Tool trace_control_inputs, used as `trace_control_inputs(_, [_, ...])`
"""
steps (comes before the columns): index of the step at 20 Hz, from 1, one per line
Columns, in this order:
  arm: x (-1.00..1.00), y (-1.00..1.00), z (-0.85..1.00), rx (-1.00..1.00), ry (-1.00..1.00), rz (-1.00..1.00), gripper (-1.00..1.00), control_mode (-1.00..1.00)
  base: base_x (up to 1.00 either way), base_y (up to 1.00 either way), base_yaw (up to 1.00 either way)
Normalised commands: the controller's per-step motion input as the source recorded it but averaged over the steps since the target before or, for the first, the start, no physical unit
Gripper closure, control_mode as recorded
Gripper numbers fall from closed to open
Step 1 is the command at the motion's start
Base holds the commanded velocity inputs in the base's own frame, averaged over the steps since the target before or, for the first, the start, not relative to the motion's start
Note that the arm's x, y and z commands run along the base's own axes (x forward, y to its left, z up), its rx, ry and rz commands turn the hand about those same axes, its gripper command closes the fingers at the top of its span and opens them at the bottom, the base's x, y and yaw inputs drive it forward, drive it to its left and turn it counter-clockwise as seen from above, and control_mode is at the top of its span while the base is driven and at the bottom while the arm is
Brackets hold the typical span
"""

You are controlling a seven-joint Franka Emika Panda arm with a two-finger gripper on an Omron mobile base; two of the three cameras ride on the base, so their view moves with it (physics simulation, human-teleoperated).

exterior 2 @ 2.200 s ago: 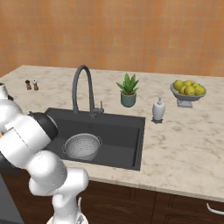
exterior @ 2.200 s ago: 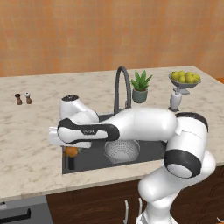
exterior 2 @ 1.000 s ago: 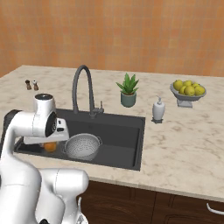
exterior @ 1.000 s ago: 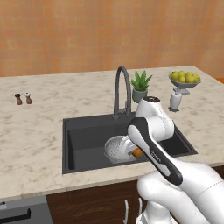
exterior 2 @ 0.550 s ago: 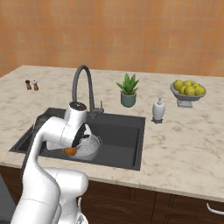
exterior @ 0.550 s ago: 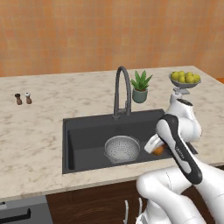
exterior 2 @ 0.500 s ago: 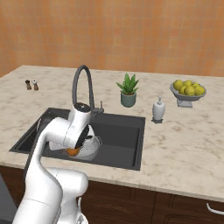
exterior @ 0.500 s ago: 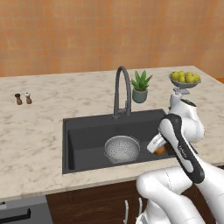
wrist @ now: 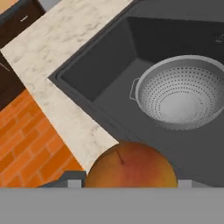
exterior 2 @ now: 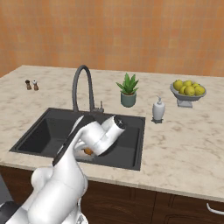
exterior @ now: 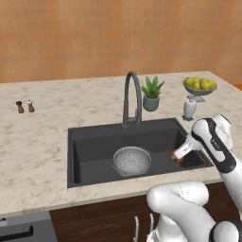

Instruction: Put the colander in the sink, put the peach in the colander, and turn on the sink faucet and pour water over the colander.

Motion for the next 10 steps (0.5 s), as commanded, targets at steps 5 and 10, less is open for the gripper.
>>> trace_control_inputs(5, [0.96,-0.15,0.00,0.21,0.10,0.00,1.00,-1.00,0.00,0.00,0.00])
trace_control_inputs(10, [0.78,0.10,-0.13,0.06,0.10,0.00,1.00,-1.00,0.00,0.00,0.00])
